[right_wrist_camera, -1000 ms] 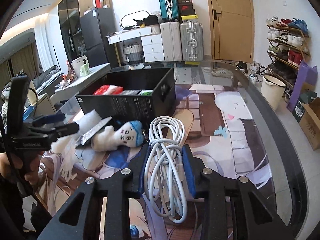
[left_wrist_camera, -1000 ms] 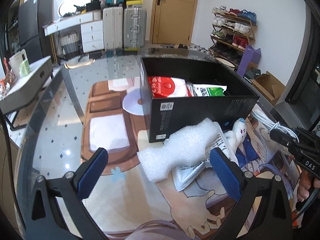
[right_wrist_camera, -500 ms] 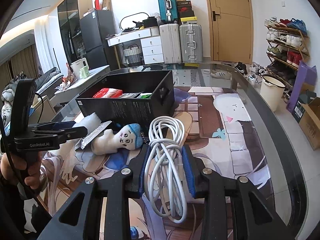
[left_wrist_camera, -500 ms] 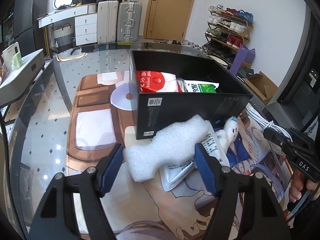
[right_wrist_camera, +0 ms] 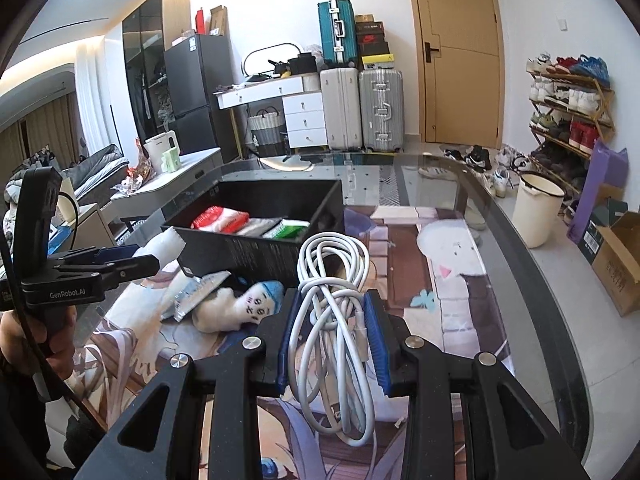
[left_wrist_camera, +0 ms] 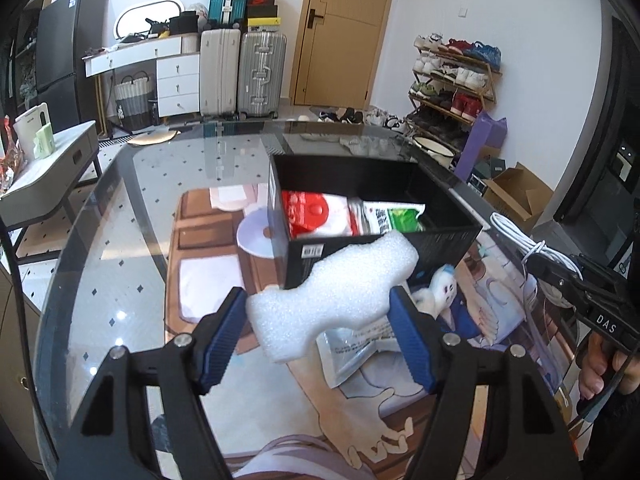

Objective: Organize soft objects
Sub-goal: 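Close the left gripper on the white foam while the right gripper grasps the cable coil, then lift the foam with the left gripper while the right gripper carries the cable coil over the box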

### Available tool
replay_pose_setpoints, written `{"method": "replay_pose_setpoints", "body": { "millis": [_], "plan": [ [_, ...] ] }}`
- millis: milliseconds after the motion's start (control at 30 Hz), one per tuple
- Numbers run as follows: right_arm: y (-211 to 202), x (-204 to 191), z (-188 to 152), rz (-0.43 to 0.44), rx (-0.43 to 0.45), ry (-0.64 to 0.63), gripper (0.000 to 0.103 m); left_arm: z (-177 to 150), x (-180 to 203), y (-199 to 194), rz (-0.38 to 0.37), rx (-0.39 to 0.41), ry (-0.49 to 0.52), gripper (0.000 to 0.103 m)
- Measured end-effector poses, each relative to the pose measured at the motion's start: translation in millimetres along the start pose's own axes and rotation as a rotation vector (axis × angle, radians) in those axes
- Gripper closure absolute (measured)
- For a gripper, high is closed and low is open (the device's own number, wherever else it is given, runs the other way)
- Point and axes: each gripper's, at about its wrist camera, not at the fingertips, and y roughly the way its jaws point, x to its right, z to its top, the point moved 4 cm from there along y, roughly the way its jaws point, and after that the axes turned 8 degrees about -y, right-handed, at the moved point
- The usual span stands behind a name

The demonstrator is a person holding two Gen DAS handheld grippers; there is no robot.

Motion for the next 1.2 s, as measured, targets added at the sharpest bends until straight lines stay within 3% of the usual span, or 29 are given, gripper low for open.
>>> {"method": "replay_pose_setpoints", "body": {
  "millis": [567, 1200],
  "plan": [
    [19.8, -30.1, 42.1, 0.101, -0.022, -0.113, 0.071, 34.7, 9.2, 3.0, 0.0, 0.035, 0.005, 0.032],
    [63.4, -35.2, 76.6, 0.187, -0.09, -0.188, 0.071, 72.5, 21.2, 44.1, 0.014, 0.015, 0.033, 0.032]
  ]
}}
